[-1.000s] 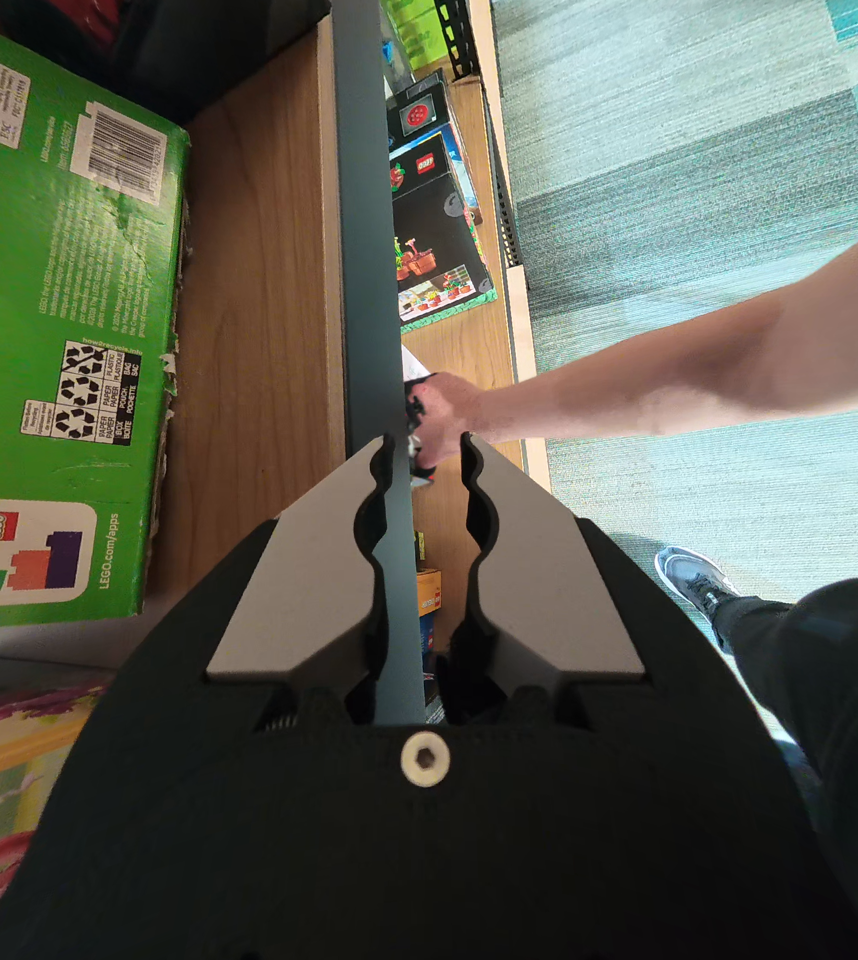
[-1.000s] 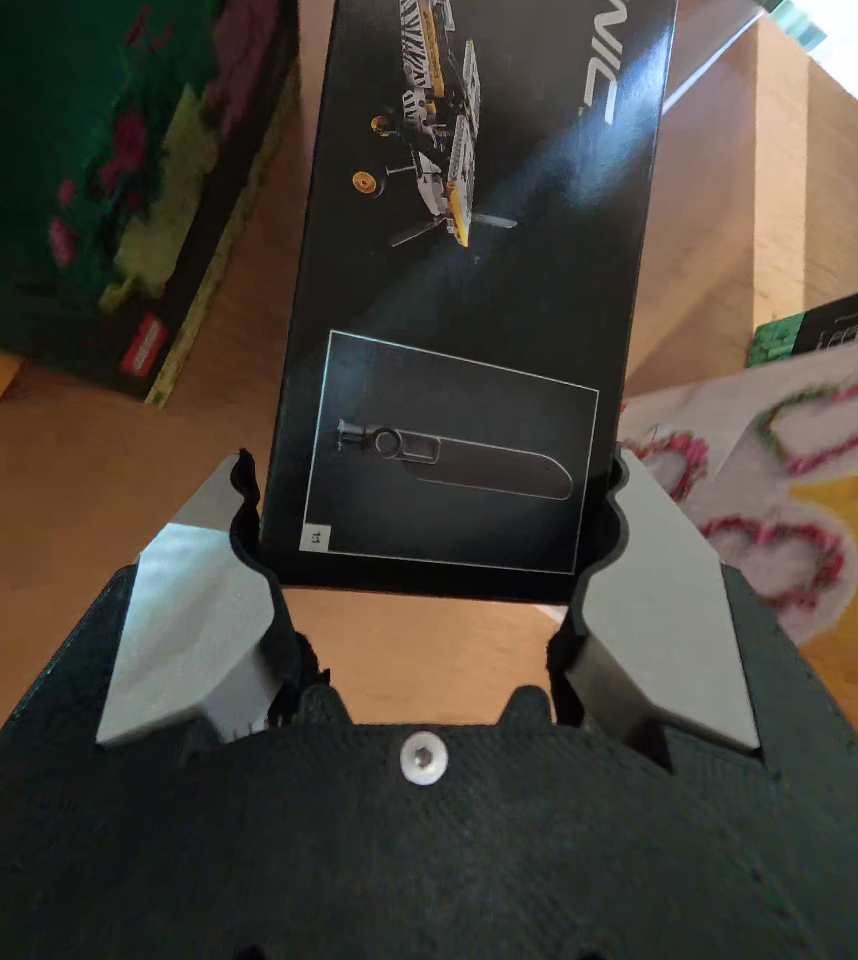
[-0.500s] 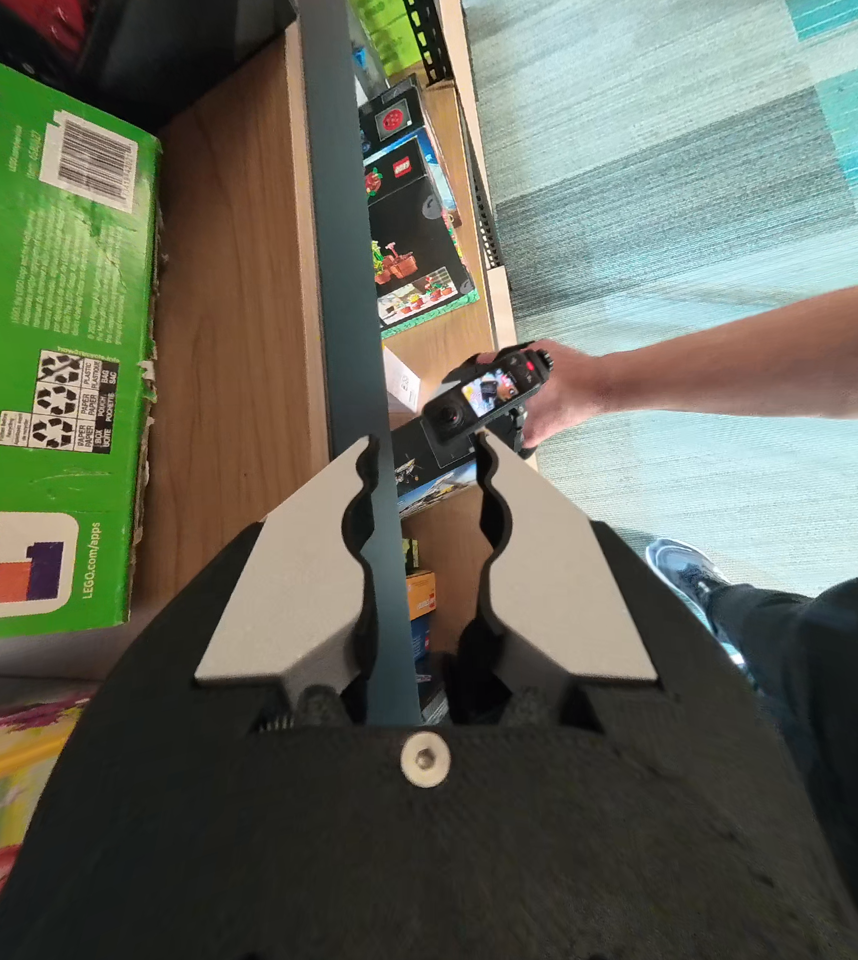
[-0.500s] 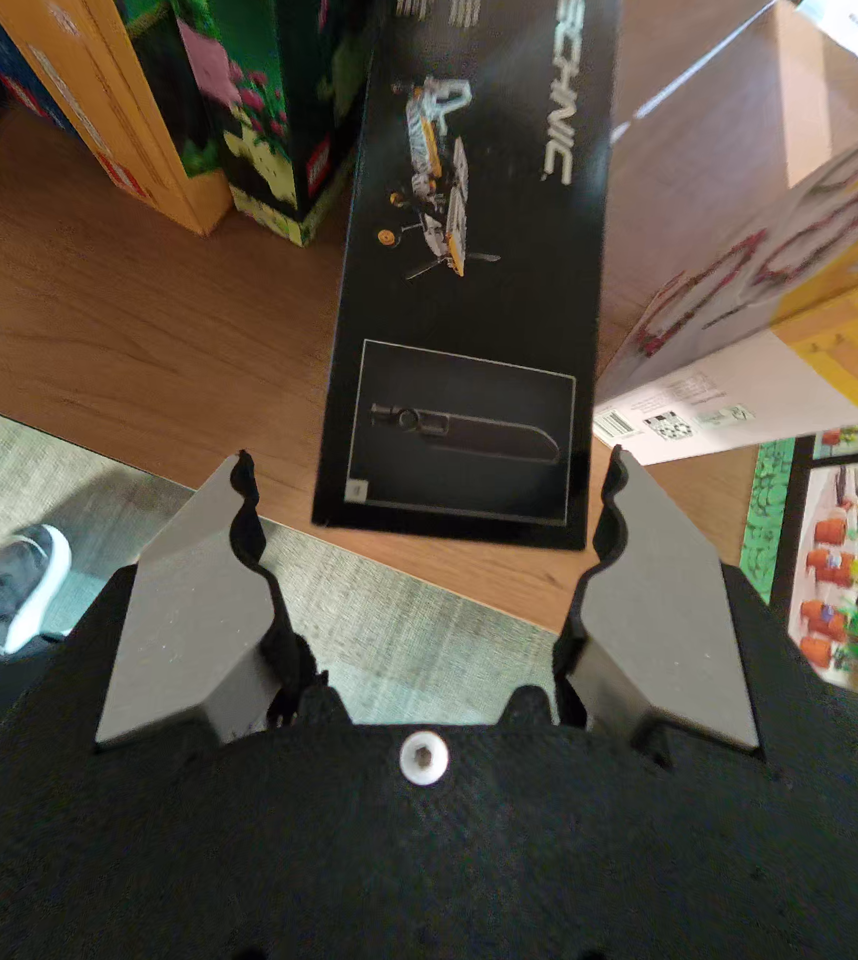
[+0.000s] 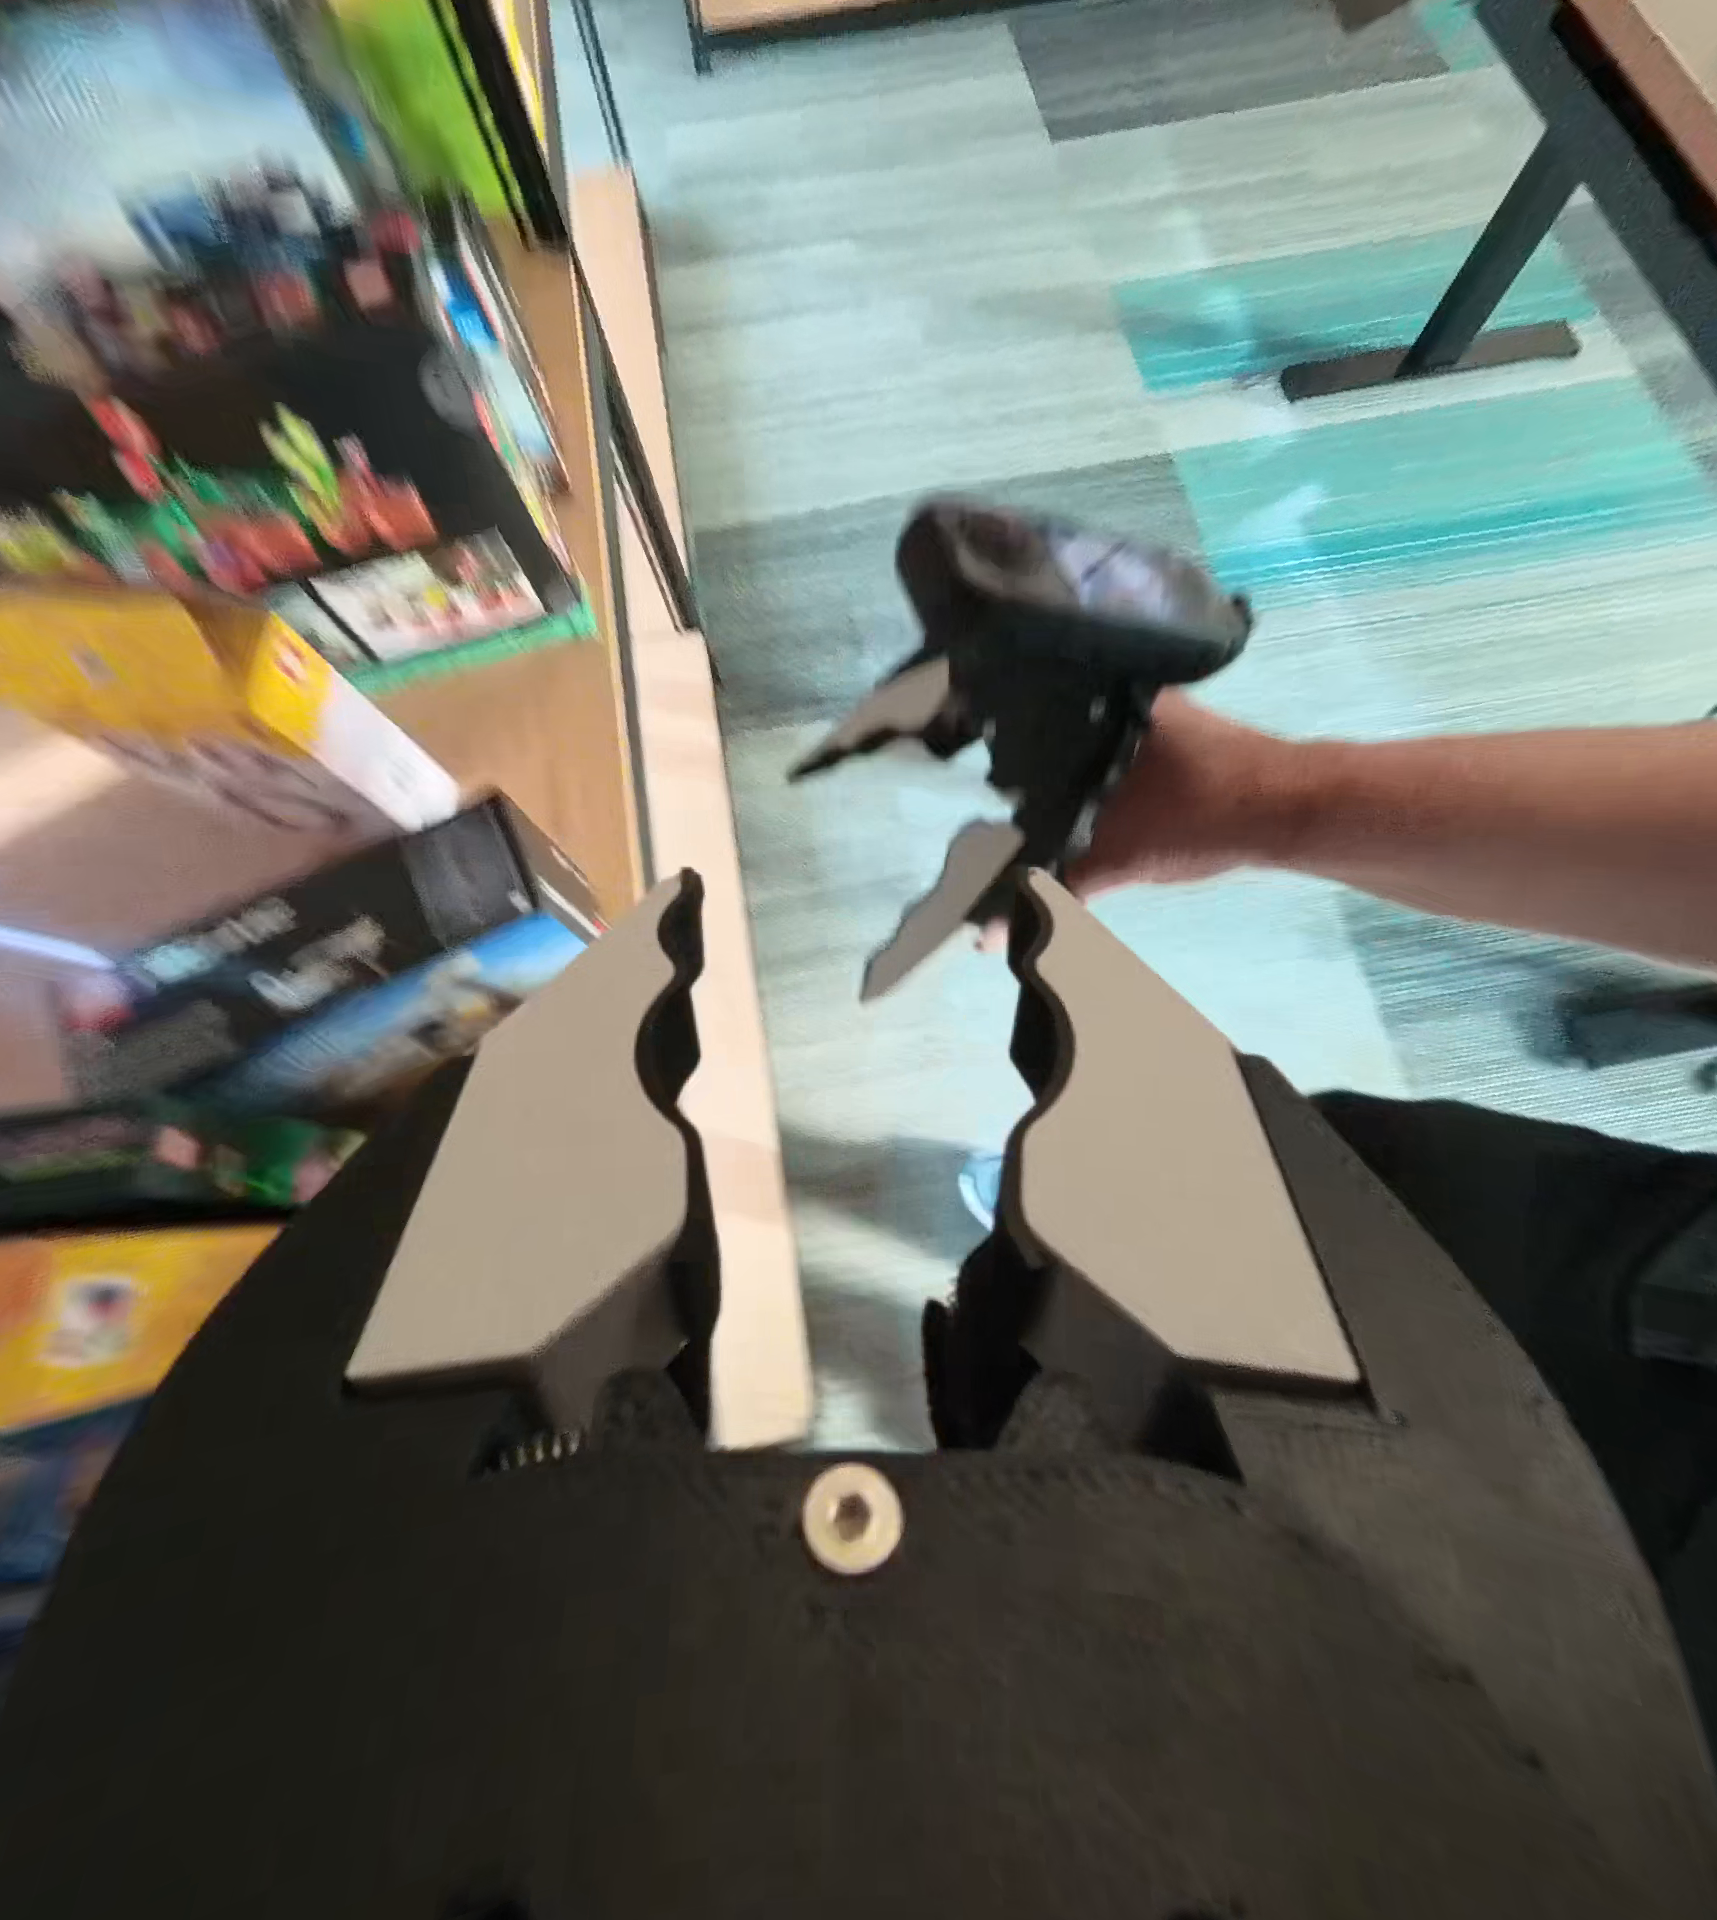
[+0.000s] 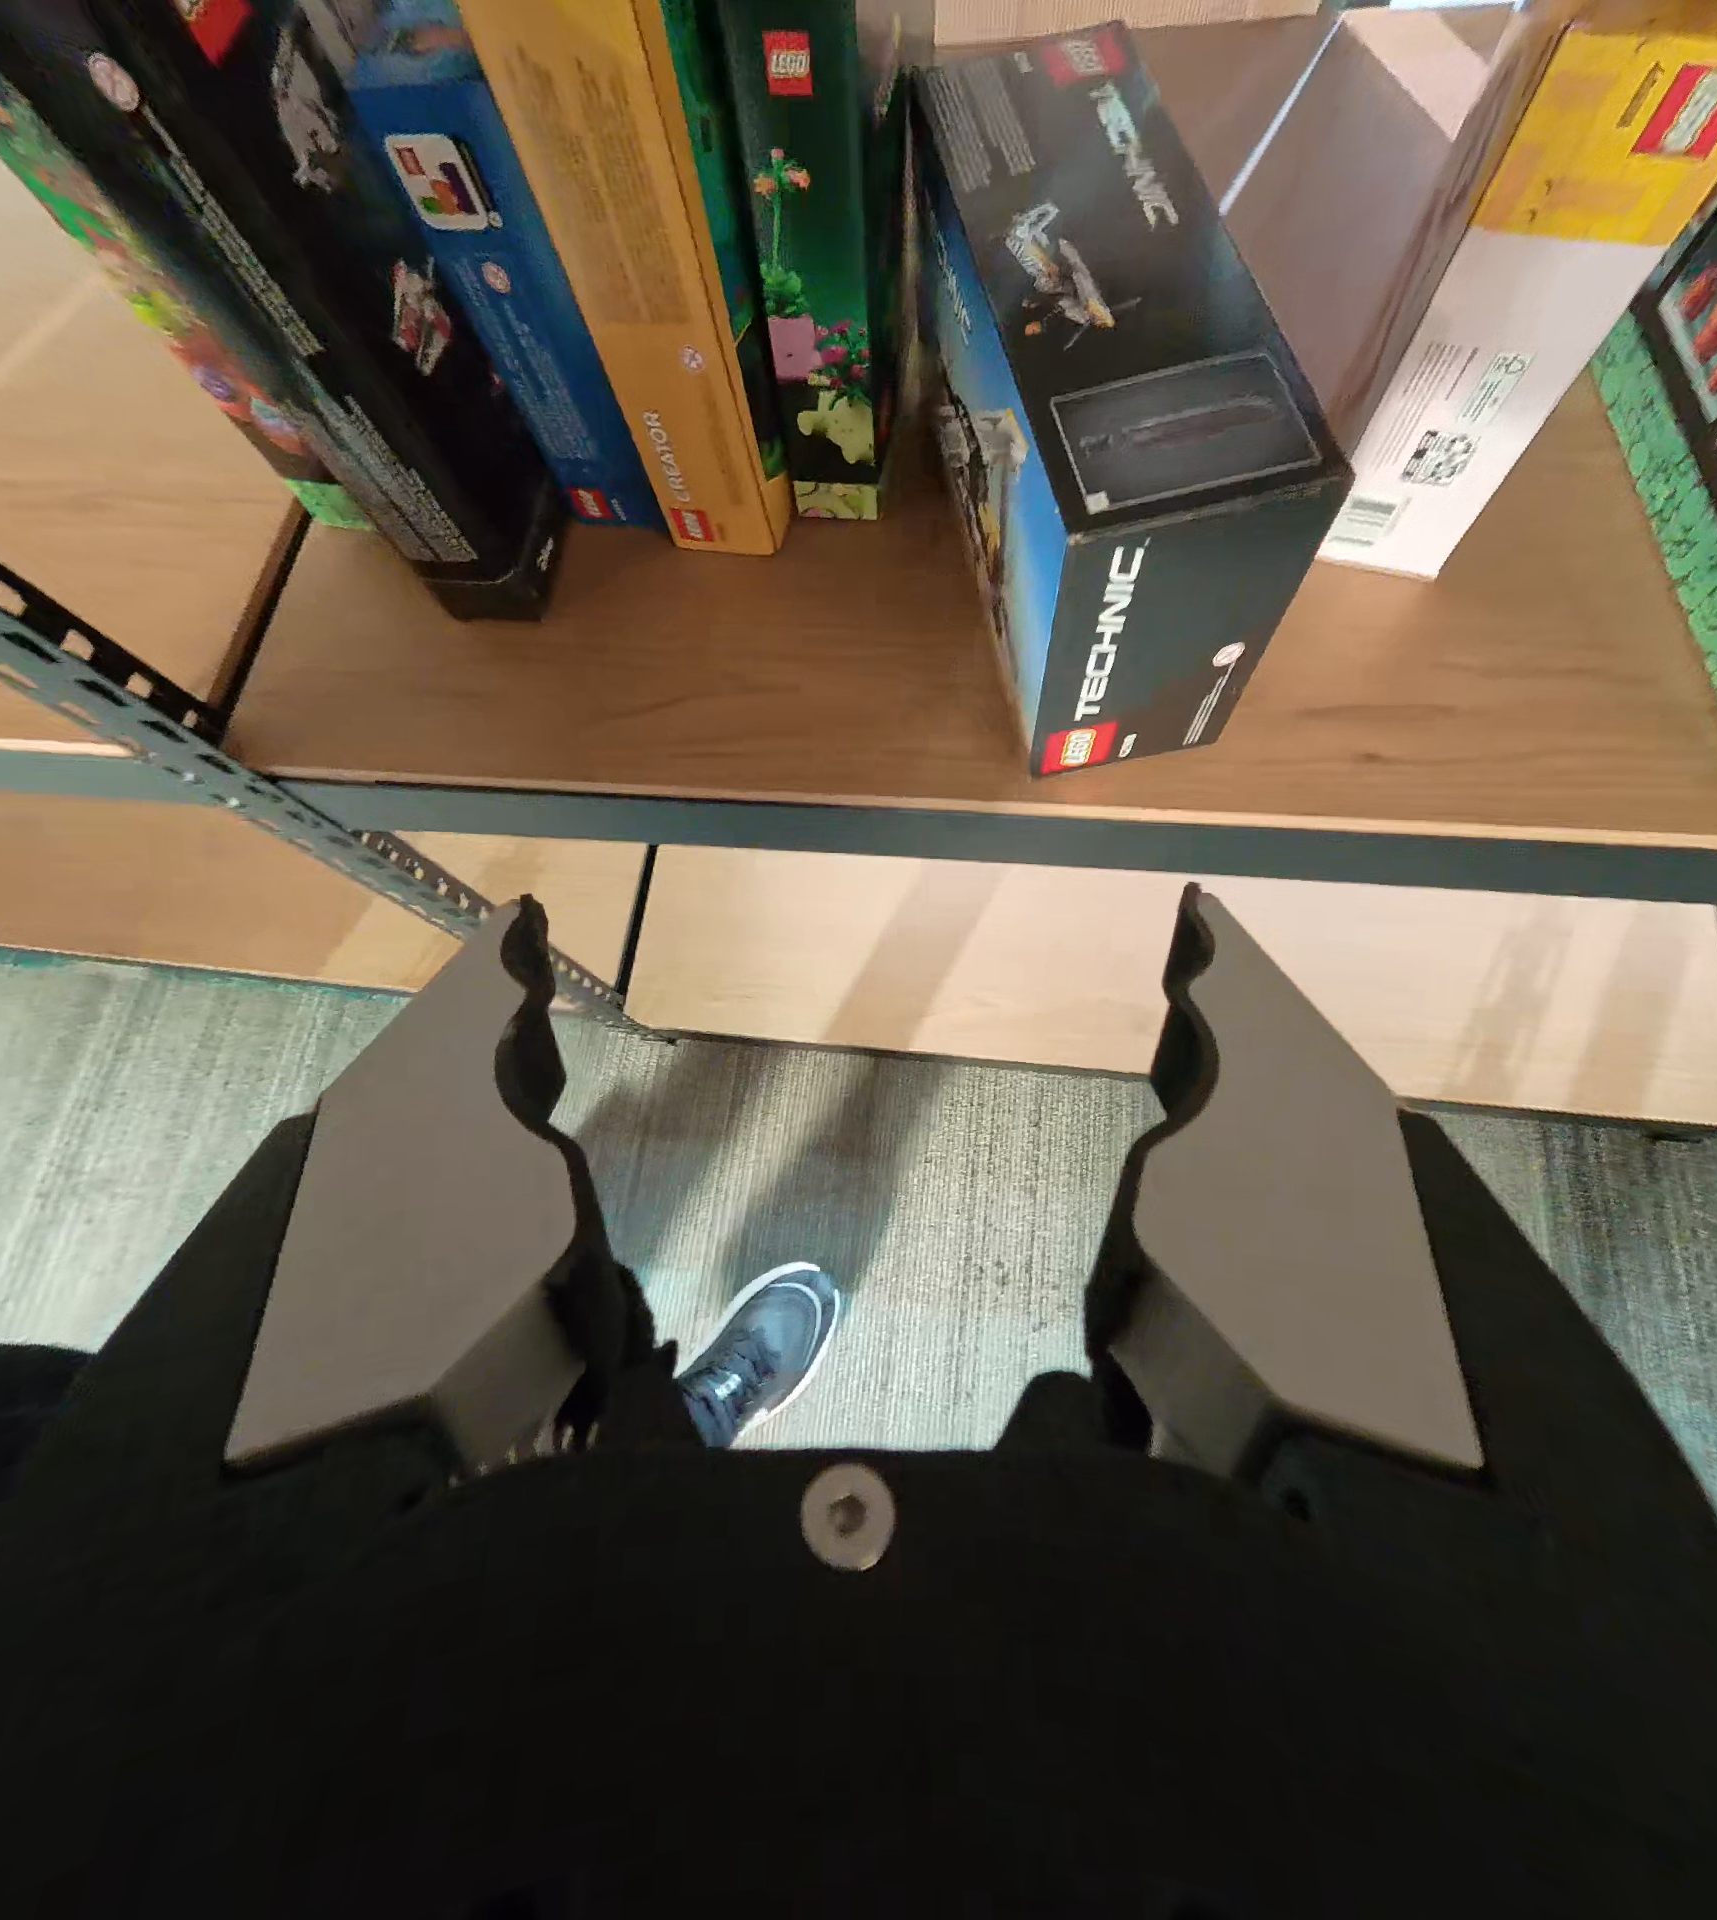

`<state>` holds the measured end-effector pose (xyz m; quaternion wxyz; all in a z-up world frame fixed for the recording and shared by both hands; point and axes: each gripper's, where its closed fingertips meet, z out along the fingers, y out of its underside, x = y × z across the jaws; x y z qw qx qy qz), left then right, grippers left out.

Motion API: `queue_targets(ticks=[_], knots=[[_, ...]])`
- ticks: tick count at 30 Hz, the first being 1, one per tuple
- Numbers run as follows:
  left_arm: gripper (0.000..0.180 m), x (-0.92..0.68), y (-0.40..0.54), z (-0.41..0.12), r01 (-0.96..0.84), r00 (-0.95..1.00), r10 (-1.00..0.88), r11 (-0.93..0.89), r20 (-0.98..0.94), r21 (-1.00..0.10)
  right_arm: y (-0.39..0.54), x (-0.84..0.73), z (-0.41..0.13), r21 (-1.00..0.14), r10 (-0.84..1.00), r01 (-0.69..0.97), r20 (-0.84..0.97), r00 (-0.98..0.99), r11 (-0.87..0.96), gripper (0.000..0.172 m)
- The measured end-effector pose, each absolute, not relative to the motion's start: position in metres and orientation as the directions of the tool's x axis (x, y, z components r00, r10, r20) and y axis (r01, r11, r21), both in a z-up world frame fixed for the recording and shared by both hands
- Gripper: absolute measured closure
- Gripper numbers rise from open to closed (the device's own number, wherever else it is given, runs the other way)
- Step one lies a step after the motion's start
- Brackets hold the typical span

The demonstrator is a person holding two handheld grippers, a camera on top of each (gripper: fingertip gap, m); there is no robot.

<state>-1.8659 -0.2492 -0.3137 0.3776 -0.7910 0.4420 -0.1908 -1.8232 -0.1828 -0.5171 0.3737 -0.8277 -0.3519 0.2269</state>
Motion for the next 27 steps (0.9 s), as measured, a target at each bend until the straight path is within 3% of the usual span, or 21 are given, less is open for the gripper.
queue_targets(ticks=[3, 6, 10, 18, 22, 27], knots=[[0.121, -1.874, -0.239, -0.372, -0.424, 0.654, -0.744, -0.514, 0.14, -0.746, -0.17, -1.818, -0.514, -0.802, 0.773, 0.363, -0.182, 0.608, -0.474, 0.051], [0.105, -1.881, -0.207, -0.425, -0.228, 0.75, -0.56, -0.719, 0.352, -0.657, -0.132, -1.817, -0.517, -0.833, 0.816, 0.355, -0.182, 0.548, -0.424, 0.05], [0.089, -1.894, -0.145, -0.486, 0.045, 0.828, -0.264, -0.848, 0.495, -0.528, -0.077, -1.831, -0.543, -0.833, 0.886, 0.405, -0.199, 0.419, -0.378, 0.048], [0.084, -1.903, -0.053, -0.565, 0.335, 0.856, 0.076, -0.834, 0.511, -0.438, -0.005, -1.861, -0.593, -0.813, 0.962, 0.516, -0.202, 0.184, -0.269, 0.043], [0.075, -1.901, -0.024, -0.587, 0.421, 0.821, 0.175, -0.829, 0.544, -0.368, -0.01, -1.883, -0.61, -0.799, 0.961, 0.547, -0.274, 0.038, -0.25, 0.048], [0.07, -1.903, -0.008, -0.596, 0.465, 0.784, 0.225, -0.83, 0.578, -0.308, -0.022, -1.898, -0.612, -0.813, 0.945, 0.51, -0.328, -0.003, -0.281, 0.056]])
